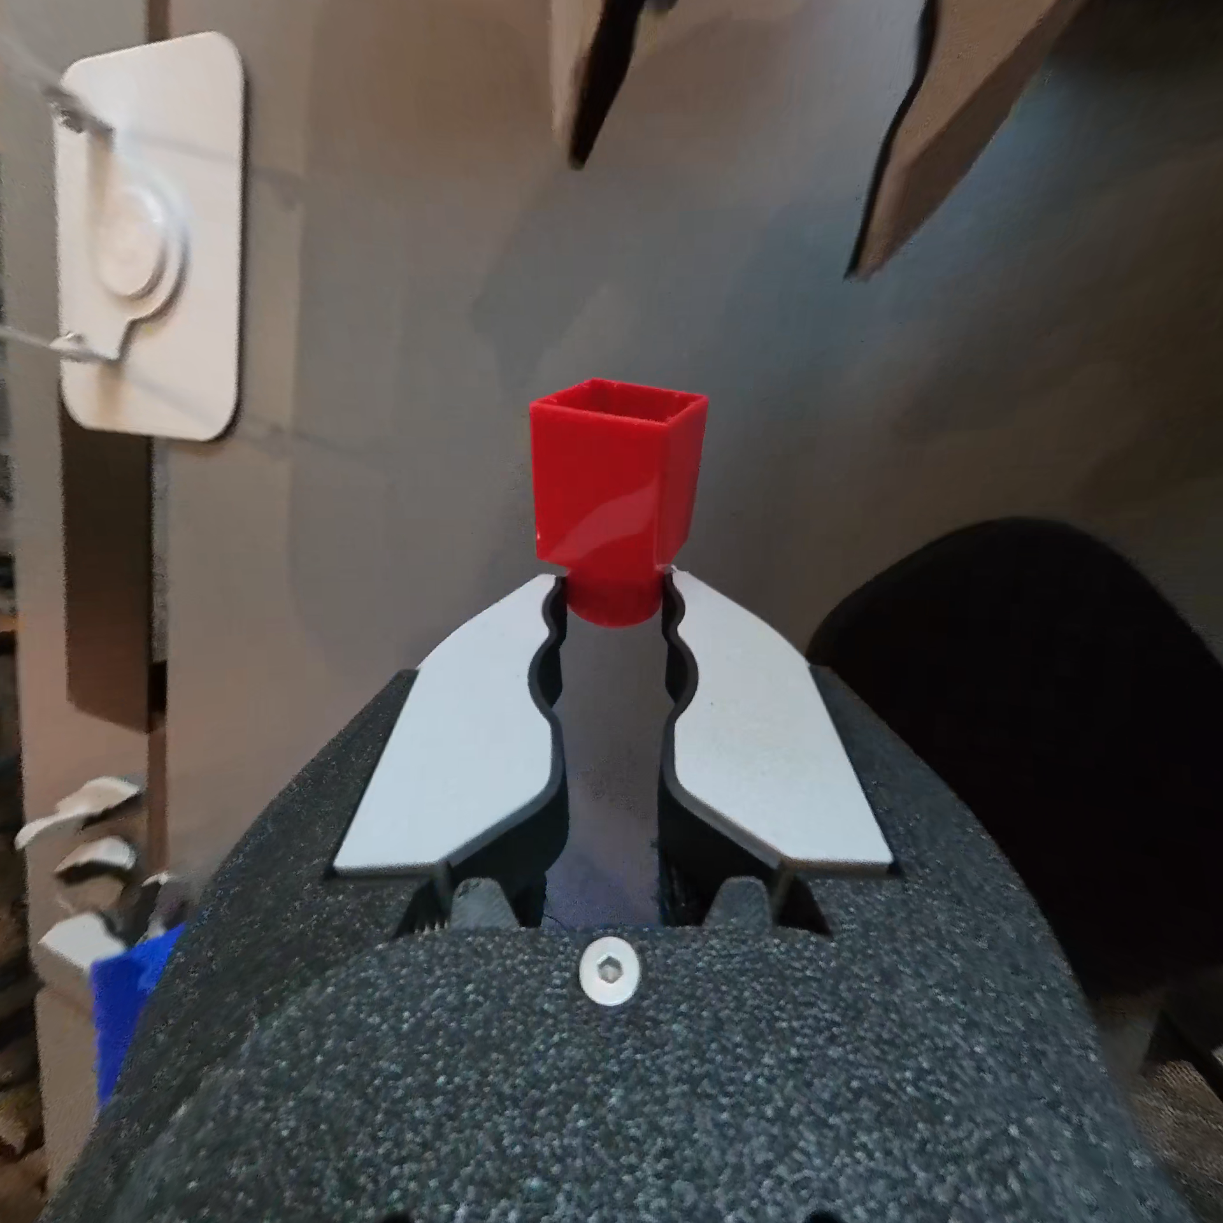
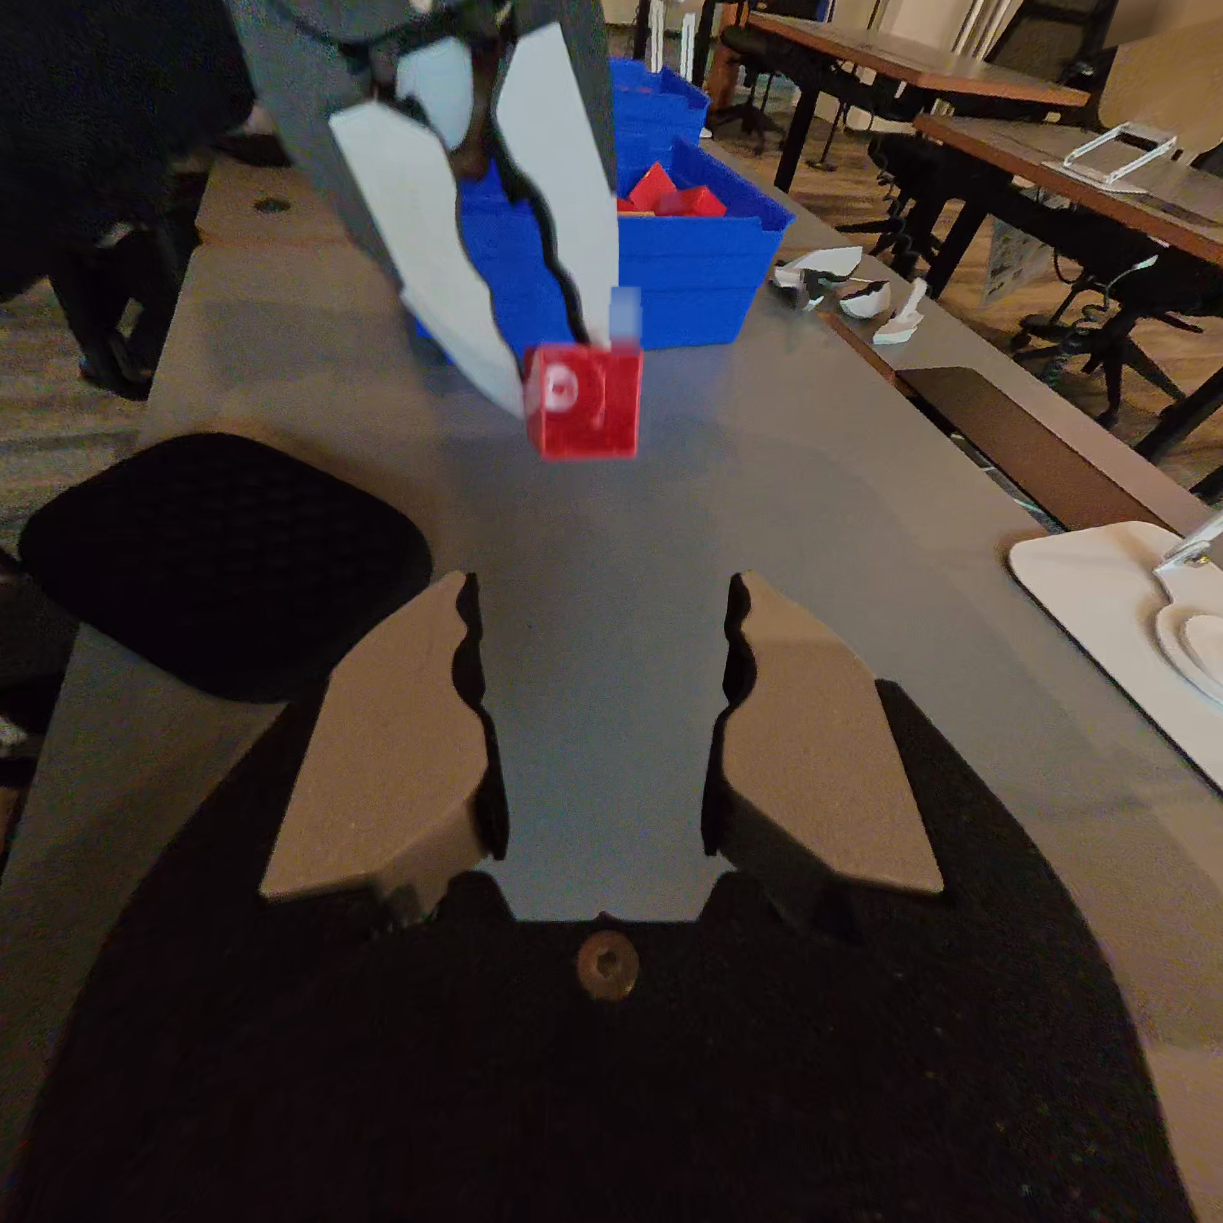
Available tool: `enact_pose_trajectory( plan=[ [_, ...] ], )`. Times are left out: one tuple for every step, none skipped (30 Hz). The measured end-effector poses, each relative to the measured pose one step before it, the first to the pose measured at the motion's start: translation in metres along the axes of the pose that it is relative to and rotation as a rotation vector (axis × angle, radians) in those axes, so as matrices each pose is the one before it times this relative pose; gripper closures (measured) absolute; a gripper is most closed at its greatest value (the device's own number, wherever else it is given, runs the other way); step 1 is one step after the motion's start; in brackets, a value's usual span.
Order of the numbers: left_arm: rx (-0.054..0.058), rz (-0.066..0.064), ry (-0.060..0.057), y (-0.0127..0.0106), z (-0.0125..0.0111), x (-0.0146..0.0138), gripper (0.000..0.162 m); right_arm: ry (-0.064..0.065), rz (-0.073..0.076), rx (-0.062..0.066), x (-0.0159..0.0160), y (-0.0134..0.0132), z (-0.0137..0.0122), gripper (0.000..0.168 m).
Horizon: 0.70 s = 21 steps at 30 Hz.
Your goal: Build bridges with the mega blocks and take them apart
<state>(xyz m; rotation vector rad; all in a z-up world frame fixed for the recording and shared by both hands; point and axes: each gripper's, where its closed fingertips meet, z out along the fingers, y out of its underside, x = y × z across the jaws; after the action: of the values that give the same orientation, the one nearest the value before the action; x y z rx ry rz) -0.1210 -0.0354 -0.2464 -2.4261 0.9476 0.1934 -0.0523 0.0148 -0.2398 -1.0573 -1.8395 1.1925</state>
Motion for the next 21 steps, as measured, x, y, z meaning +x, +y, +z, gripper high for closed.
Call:
enact_pose_trajectory(
  plan=[
    [-0.0047, 0.0057, 0.0158, -0.00534, 0.00715, 0.00584, 0.134, 0.0027, 0.0138, 0.0078, -0.0009, 0.00096, 0.00417, 0.097],
    [-0.0069, 0.0093, 0.0133, -0.00446, 0.00688, 0.0053, 0.134, -0.0012, 0.007, 0.0009, -0.00158, 0.00155, 0.0032, 0.095],
    [-0.0019, 0.0099, 0.0126, -0.00442, 0.0062, 0.00502, 0.134, -0.0045, -0.0015, 0.0002, -0.0018, 0.00096, 0.00198, 0.095],
    [0.0014, 0.0074, 0.0154, -0.00424, 0.0051, 0.00484, 0.134, -0.0022, -0.0083, 0.0021, -0.0012, 0.00037, 0.0012, 0.096],
    [0.0022, 0.0068, 0.0092, -0.00359, 0.00388, 0.00348, 0.134, -0.0009, -0.009, 0.0032, -0.00073, 0.00021, 0.0008, 0.098],
    [0.0016, 0.0067, 0.0046, -0.00278, 0.00279, 0.00229, 0.134, -0.0114, -0.0035, 0.0056, -0.00233, -0.00007, 0.00089, 0.1],
    [0.0013, 0.0068, 0.0061, -0.00222, 0.00176, 0.002, 0.134, -0.0201, 0.003, 0.0041, -0.00376, -0.00012, 0.0012, 0.101],
    [0.0008, 0.0056, 0.0042, -0.00186, 0.00106, 0.00136, 0.134, -0.0165, 0.0013, -0.0035, -0.00313, 0.00057, 0.00129, 0.102],
    [-0.001, 0.0053, 0.003, -0.0013, 0.00045, 0.00119, 0.135, -0.0082, -0.0071, -0.0083, -0.00195, 0.00112, 0.00102, 0.104],
    [-0.001, 0.006, 0.0037, -0.00097, -0.00001, 0.00151, 0.134, 0.0042, -0.0129, -0.0069, -0.00011, 0.00098, 0.00055, 0.108],
    [0.0012, 0.0037, 0.0015, -0.00096, -0.00054, 0.00094, 0.134, 0.0076, -0.0143, -0.0044, 0.00062, 0.00086, -0.00015, 0.116],
    [0.0019, -0.0005, -0.0037, -0.0006, -0.00084, -0.00007, 0.134, -0.003, -0.0093, -0.0059, -0.00085, 0.00112, -0.00063, 0.13],
    [0.0073, -0.0026, -0.0031, -0.00083, -0.00112, -0.00025, 0.134, -0.0027, 0.0048, 0.0067, -0.00062, -0.00098, -0.00066, 0.132],
    [0.0164, -0.009, 0.0028, -0.00159, -0.00171, 0.00017, 0.134, -0.0053, 0.0117, 0.0172, -0.00041, -0.00243, -0.00139, 0.132],
    [0.0254, -0.0202, 0.0033, -0.00219, -0.00215, 0.00001, 0.134, -0.0105, 0.0161, 0.014, -0.00031, -0.0022, -0.00181, 0.133],
    [0.0351, -0.0291, -0.0051, -0.00289, -0.00272, -0.00124, 0.134, -0.001, 0.0181, 0.0176, 0.00177, -0.00264, -0.00249, 0.133],
    [0.0369, -0.0339, -0.0081, -0.00217, -0.00302, -0.00169, 0.128, -0.0009, 0.0161, 0.0263, 0.00206, -0.00384, -0.00338, 0.133],
    [0.0349, -0.0402, -0.0068, -0.00082, -0.00297, -0.00183, 0.116, -0.0038, 0.0187, 0.0364, 0.00196, -0.00538, -0.00402, 0.133],
    [0.0419, -0.0485, -0.0086, -0.00064, -0.00303, -0.00252, 0.107, -0.003, 0.0227, 0.0433, 0.00231, -0.00656, -0.00444, 0.133],
    [0.0646, -0.0547, -0.0053, -0.00284, -0.00325, -0.00219, 0.1, -0.009, 0.0242, 0.0464, 0.00146, -0.0072, -0.00422, 0.134],
    [0.0963, -0.0654, 0.0089, -0.00657, -0.00347, -0.00037, 0.097, -0.02, 0.0284, 0.0501, -0.00004, -0.0075, -0.00372, 0.134]
  ],
)
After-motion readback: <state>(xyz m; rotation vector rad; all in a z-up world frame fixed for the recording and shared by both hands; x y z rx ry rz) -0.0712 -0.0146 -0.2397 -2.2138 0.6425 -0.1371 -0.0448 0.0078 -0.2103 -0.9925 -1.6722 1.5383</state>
